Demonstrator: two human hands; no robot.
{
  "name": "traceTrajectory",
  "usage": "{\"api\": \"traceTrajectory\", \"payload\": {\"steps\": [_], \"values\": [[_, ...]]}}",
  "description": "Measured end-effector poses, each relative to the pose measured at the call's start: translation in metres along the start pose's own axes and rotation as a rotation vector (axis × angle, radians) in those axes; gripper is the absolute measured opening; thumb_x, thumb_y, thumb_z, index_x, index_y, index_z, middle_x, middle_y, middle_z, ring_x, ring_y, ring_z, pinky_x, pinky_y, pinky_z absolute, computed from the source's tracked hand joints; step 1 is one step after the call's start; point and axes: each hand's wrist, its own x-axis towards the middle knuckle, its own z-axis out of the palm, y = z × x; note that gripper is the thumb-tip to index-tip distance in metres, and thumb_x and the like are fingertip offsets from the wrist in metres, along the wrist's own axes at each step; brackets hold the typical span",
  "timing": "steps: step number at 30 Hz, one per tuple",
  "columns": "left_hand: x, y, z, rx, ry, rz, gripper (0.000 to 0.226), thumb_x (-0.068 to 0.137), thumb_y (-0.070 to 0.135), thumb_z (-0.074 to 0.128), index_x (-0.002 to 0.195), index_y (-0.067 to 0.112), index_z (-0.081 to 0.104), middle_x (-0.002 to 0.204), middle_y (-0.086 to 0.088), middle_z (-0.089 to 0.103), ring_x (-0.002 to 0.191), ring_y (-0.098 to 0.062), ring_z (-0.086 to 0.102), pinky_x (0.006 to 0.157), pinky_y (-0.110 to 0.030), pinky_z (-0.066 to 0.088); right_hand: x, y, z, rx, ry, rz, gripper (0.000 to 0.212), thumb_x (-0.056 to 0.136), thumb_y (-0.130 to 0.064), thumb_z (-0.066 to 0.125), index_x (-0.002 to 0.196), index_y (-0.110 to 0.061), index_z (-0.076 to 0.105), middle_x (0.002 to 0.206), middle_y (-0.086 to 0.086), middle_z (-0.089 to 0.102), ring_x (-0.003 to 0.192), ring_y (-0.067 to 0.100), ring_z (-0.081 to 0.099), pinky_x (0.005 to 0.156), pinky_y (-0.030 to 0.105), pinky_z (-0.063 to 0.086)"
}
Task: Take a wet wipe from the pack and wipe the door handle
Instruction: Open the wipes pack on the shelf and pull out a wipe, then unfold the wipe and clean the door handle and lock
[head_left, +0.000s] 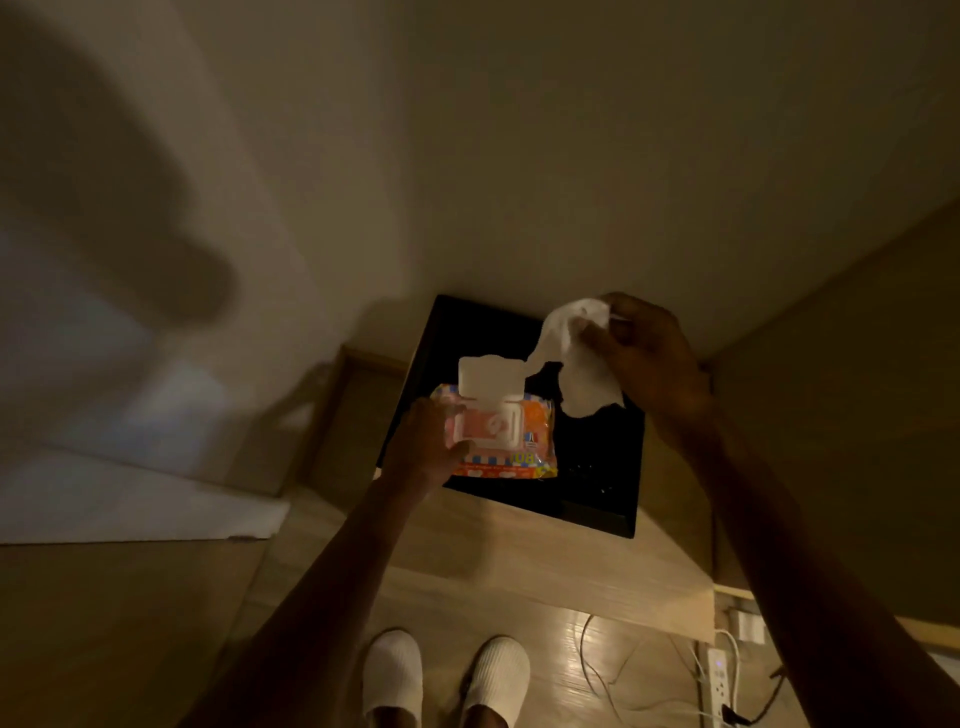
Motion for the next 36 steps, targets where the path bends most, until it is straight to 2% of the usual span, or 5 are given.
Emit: {"api": "traceTrajectory", "payload": {"steps": [7,11,20,31,36], "values": [[-0.08,0.091,-0.131,-0.533,-0.098,-0.056,0.044,0.082,0.01,0.073,0.124,0.011,0.06,0.119,-0.008,0.063,0.108,-0.022,0.061,0.087,-0.034,0.054,-0.041,-0.114,-0.03,-0.026,-0.208,0.075,0.031,0.084,-0.027,0.073,0.093,0.003,0.067,0.089,0.026,0.07,0.074,0.021,0.063,0.07,0.039,0.051],[-0.128,0.151,-0.203,-0.622,-0.011,-0.017,0.057,0.081,0.018,0.076,0.133,0.02,0.054,0.113,0.004,0.062,0.103,-0.012,0.06,0.08,-0.014,0.049,-0.071,-0.19,-0.048,-0.125,-0.346,0.025,0.015,0.088,-0.028,0.069,0.08,-0.016,0.071,0.064,-0.004,0.066,0.062,0.009,0.061,0.061,0.027,0.047],[-0.23,0.213,-0.273,-0.589,0.196,0.049,0.014,0.083,0.019,0.073,0.08,0.006,0.069,0.07,0.004,0.067,0.065,-0.001,0.061,0.063,-0.022,0.048,-0.124,-0.272,-0.048,-0.051,-0.53,-0.056,0.016,0.094,-0.022,0.062,0.097,-0.01,0.072,0.091,0.012,0.074,0.08,0.024,0.07,0.068,0.032,0.055],[-0.388,0.189,-0.302,-0.548,0.589,-0.245,0.017,0.089,0.03,0.065,0.095,0.014,0.071,0.086,-0.001,0.074,0.079,-0.016,0.071,0.064,-0.025,0.057,-0.183,-0.28,0.033,0.142,-0.967,0.026,0.037,0.08,-0.036,0.072,0.115,-0.024,0.069,0.114,0.006,0.072,0.105,0.027,0.068,0.091,0.046,0.055],[-0.488,0.178,-0.301,-0.565,0.721,-0.366,0.012,0.089,0.029,0.065,0.097,0.022,0.072,0.084,-0.001,0.074,0.073,-0.012,0.071,0.06,-0.018,0.052,-0.259,-0.291,0.093,0.036,-1.267,-0.119,0.06,0.074,-0.008,0.08,0.127,-0.022,0.057,0.121,0.003,0.066,0.109,0.022,0.064,0.088,0.039,0.057]]}}
